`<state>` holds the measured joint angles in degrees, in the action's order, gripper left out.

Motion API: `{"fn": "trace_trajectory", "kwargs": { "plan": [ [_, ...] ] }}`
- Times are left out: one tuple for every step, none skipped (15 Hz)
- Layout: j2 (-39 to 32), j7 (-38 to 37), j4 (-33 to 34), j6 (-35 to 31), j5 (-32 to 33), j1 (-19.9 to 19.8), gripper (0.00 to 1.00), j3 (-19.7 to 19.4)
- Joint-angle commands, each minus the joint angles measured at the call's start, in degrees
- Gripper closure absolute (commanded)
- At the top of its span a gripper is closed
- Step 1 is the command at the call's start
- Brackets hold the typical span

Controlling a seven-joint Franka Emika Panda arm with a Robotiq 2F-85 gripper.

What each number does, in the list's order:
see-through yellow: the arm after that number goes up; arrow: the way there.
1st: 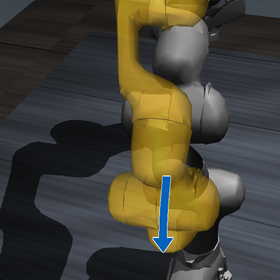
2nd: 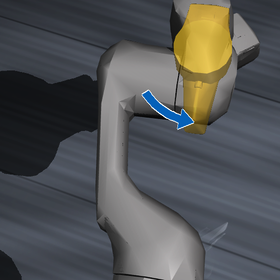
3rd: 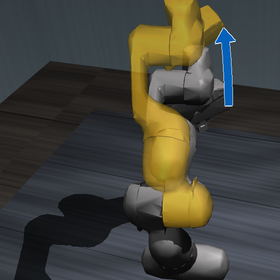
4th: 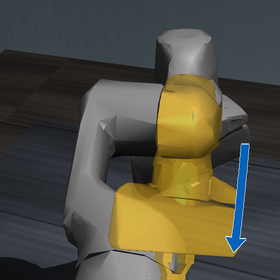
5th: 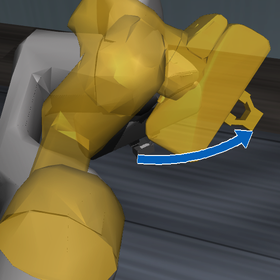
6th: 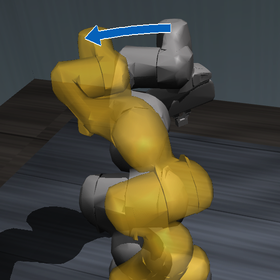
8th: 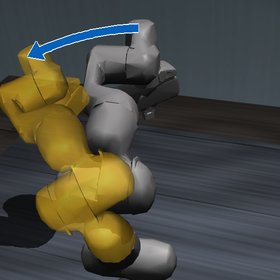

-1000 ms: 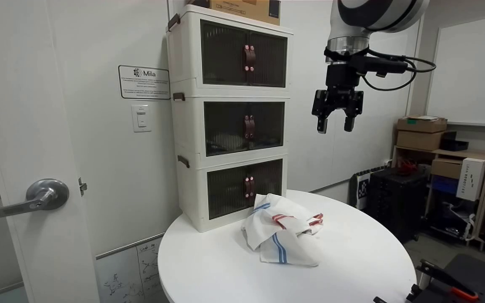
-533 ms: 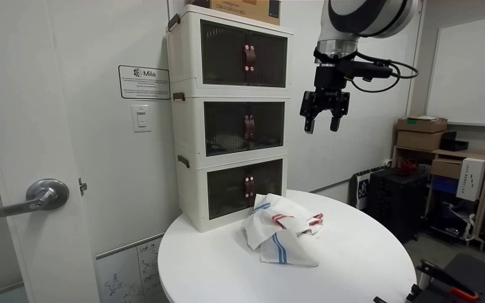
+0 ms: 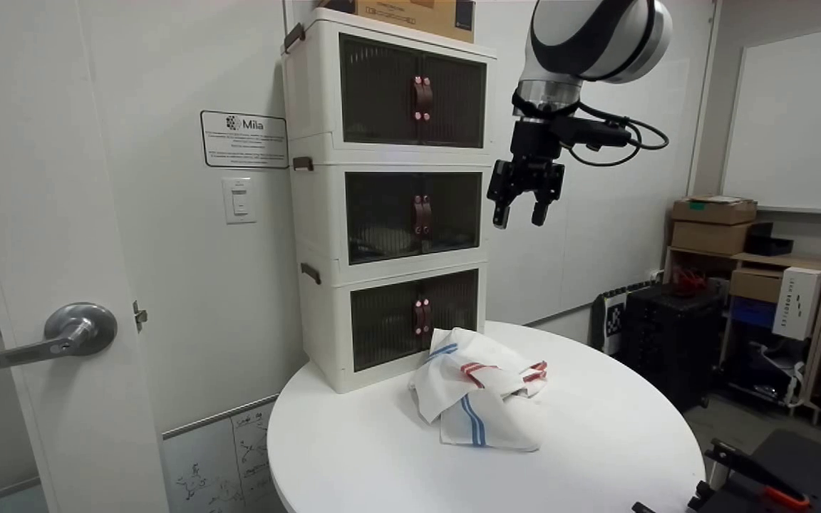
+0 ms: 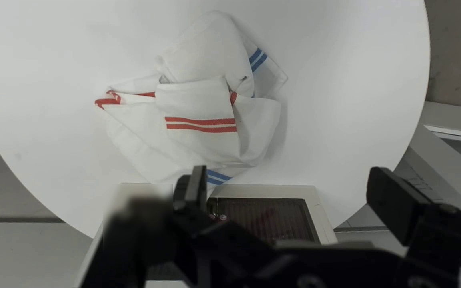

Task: Open the doors of the second shelf of the cabinet

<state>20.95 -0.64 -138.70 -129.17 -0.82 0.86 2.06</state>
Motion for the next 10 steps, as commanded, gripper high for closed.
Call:
{"fn": "trace_trajectory", "kwargs": {
  "plan": [
    [-5.12, 4.93, 4.23, -0.77, -1.95, 0.56, 0.00, -2.47],
    [-6.27, 6.19, 5.33, -1.09, -2.38, 0.53, 0.00, -3.00],
    [-7.17, 7.19, 6.13, -1.49, -2.73, 0.53, 0.00, -3.36],
    [-8.36, 8.21, 7.26, -2.36, -3.28, 0.57, 0.00, -3.71],
    [-9.30, 9.21, 8.13, -3.16, -4.09, 0.65, 0.00, -4.01],
    [-10.69, 9.53, 9.41, -4.00, -4.84, 0.54, 0.00, -4.20],
    [-11.74, 9.89, 10.39, -4.62, -5.55, 0.45, 0.00, -4.33],
    [-13.13, 9.91, 11.61, -5.38, -5.95, 0.24, 0.00, -4.41],
    [-14.04, 9.99, 12.47, -5.91, -6.36, 0.12, 0.00, -4.46],
    [-15.23, 9.86, 13.54, -6.67, -6.64, -0.09, 0.00, -4.53]
  ]
}}
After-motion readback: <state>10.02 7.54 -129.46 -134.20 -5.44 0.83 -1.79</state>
